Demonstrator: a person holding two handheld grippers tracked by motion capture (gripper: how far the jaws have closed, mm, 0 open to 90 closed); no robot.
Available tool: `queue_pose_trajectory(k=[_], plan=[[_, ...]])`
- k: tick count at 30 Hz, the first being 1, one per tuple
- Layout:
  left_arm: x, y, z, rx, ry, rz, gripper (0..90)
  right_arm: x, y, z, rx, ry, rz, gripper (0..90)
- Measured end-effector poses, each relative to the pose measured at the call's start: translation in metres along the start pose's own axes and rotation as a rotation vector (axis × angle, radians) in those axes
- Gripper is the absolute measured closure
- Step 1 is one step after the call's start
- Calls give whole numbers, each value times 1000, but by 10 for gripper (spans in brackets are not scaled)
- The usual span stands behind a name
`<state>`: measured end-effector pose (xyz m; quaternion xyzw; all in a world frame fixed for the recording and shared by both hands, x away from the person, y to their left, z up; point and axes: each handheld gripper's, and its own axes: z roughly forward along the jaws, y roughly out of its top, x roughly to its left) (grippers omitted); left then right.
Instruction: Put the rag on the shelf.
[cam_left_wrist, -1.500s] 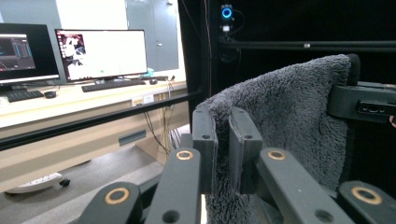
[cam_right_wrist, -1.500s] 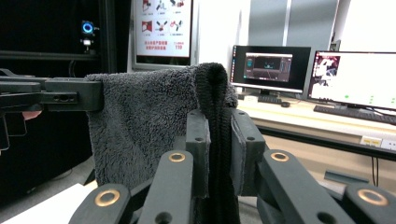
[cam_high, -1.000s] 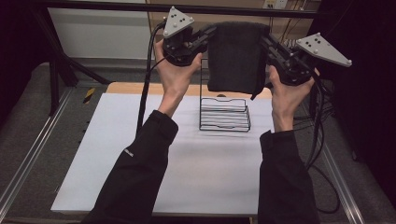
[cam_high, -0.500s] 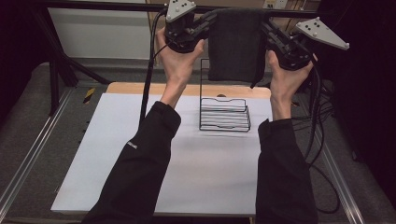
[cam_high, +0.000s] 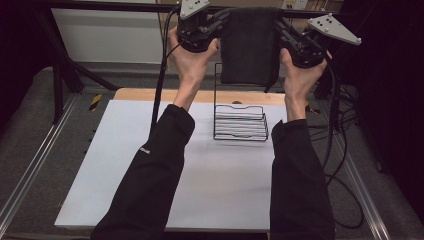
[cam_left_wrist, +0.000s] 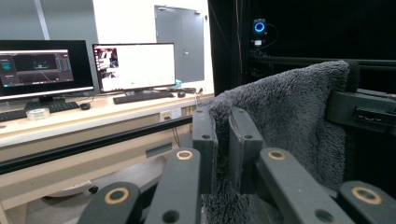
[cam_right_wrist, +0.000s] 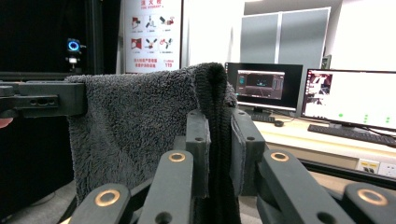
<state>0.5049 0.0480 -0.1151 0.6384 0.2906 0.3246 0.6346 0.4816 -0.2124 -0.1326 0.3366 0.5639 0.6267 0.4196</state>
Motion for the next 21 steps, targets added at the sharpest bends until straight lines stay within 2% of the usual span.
queue_pose_trajectory(k=[8, 18, 21], plan=[[4, -14, 6, 22, -11, 19, 822, -5, -12, 3, 18, 5, -4, 800], [3, -31, 9, 59, -25, 35, 822, -7, -31, -1, 77, 9, -18, 799], [2, -35, 9, 81, -22, 56, 822, -8, -37, -1, 98, 7, -22, 799]])
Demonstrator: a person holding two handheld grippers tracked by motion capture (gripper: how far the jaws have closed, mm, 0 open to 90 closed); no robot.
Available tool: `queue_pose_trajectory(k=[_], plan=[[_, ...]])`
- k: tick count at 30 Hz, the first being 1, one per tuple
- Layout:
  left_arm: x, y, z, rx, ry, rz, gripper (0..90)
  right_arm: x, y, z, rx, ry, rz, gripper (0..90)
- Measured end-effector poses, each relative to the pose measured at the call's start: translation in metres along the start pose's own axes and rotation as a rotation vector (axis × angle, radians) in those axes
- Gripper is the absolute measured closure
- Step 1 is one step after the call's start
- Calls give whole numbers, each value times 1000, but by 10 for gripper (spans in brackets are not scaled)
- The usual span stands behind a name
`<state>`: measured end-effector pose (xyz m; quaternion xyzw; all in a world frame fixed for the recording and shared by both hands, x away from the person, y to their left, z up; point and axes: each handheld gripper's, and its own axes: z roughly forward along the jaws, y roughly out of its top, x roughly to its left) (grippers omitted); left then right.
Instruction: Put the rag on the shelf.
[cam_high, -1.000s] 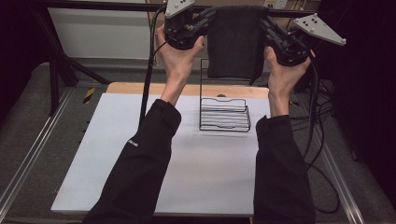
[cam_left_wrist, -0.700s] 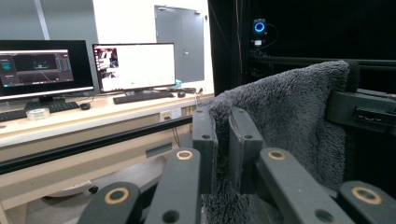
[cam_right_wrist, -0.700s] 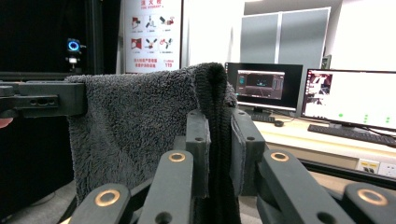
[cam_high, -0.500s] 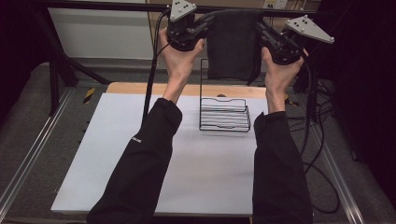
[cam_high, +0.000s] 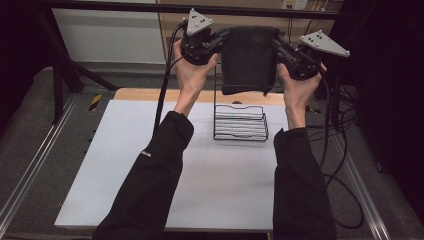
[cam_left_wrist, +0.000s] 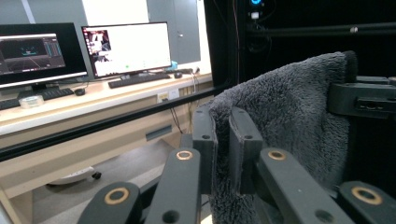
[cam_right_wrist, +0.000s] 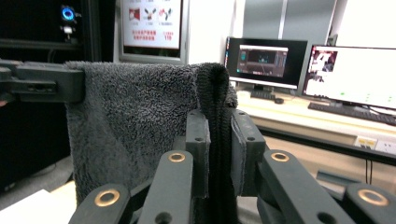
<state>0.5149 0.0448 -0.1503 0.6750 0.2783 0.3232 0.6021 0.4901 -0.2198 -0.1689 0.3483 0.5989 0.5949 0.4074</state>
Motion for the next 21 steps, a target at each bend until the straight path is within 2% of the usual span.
queue_pose_trajectory(k=[13, 21], plan=[[-6, -16, -1, 25, -35, 25, 823, -3, -21, -7, 29, 15, 25, 798], [-11, -18, -10, 15, -57, 45, 823, -1, -27, -17, 16, 33, 20, 796]])
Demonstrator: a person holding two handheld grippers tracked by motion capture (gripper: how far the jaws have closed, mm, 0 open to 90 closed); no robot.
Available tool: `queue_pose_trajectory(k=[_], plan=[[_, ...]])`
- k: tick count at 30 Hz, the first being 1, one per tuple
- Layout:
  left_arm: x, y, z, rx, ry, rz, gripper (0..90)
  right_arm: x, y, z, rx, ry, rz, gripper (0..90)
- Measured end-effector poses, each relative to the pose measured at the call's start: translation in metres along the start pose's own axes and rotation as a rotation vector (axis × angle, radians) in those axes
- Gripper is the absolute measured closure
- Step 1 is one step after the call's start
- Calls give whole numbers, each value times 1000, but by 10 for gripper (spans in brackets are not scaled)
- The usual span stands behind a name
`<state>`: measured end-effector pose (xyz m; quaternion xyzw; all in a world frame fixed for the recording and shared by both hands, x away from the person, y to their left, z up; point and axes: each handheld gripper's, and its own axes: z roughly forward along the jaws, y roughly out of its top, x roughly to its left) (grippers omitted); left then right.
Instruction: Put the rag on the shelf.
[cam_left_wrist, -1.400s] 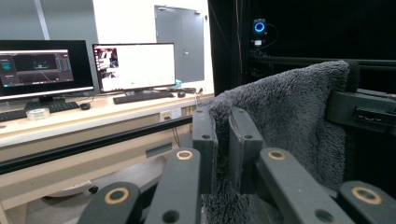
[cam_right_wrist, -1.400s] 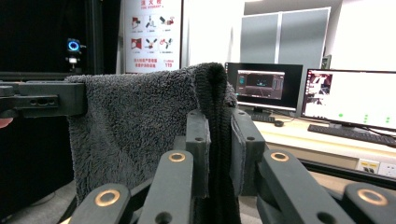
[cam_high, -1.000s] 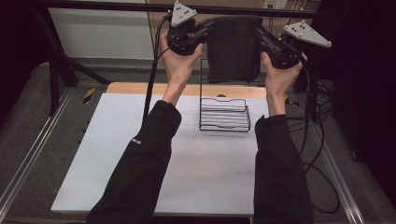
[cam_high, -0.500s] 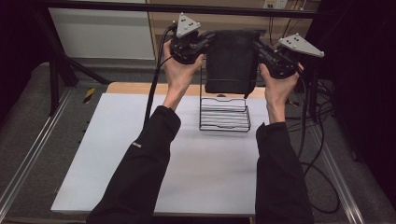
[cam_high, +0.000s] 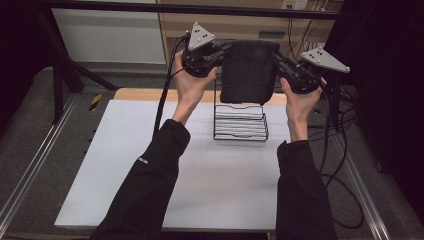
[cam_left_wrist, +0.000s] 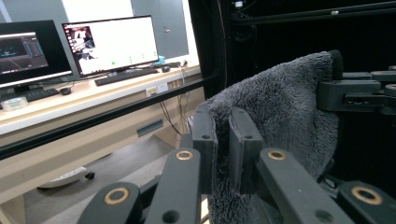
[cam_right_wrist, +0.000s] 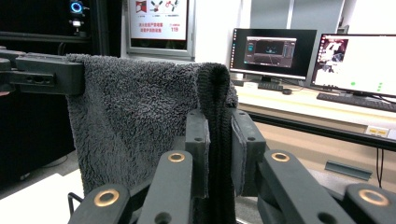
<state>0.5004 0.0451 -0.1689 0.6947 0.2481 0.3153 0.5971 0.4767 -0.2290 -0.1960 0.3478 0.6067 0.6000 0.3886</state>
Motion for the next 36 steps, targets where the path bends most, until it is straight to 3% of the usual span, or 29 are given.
queue_pose_trajectory(k=[8, 22, 36], plan=[[-5, -4, -6, -1, -10, 23, 822, 3, -5, -7, 0, 6, -5, 796], [-9, -12, -10, 0, -26, 28, 822, 5, -15, -14, -3, 13, -24, 795], [-19, -26, -16, -2, -44, 47, 823, 11, -35, -28, -36, 22, -20, 795]])
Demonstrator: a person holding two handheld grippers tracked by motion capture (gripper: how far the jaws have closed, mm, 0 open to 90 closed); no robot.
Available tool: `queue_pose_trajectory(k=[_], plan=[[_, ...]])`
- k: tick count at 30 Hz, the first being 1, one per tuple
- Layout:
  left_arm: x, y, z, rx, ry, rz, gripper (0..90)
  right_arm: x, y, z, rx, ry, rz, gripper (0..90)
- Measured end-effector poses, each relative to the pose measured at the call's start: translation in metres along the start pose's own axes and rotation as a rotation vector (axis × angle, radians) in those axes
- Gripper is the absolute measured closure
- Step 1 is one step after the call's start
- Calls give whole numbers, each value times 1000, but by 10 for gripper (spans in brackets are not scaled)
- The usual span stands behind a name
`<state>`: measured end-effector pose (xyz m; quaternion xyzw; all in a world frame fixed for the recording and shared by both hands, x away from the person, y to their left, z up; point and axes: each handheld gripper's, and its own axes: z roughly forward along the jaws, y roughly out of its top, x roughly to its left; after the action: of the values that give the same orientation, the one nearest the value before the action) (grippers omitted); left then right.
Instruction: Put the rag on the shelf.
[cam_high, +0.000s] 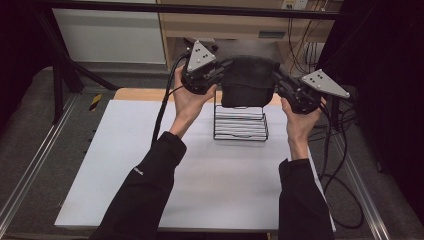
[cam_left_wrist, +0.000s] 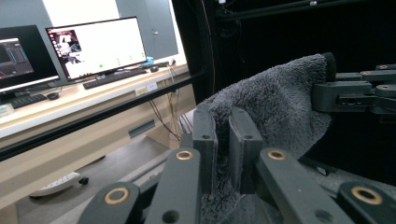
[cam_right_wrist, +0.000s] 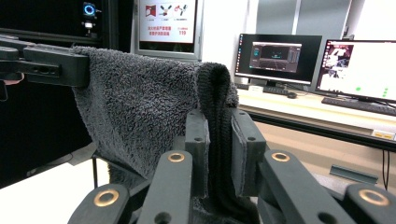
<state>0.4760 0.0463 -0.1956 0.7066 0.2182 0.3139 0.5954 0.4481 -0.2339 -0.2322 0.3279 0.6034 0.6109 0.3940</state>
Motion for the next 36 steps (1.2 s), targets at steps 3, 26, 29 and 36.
queue_pose_trajectory(k=[3, 26, 29, 36], plan=[[-4, -6, -1, 4, -1, 9, 823, 2, -8, -3, -1, 0, -3, 795], [-22, -39, -16, 109, -69, -43, 801, 3, -34, -14, 86, 38, 39, 745], [-23, -44, -17, 136, -73, -62, 792, 4, -33, -17, 122, 44, 44, 716], [-26, -53, -19, 182, -81, -71, 766, 6, -31, -23, 208, 44, 34, 668]])
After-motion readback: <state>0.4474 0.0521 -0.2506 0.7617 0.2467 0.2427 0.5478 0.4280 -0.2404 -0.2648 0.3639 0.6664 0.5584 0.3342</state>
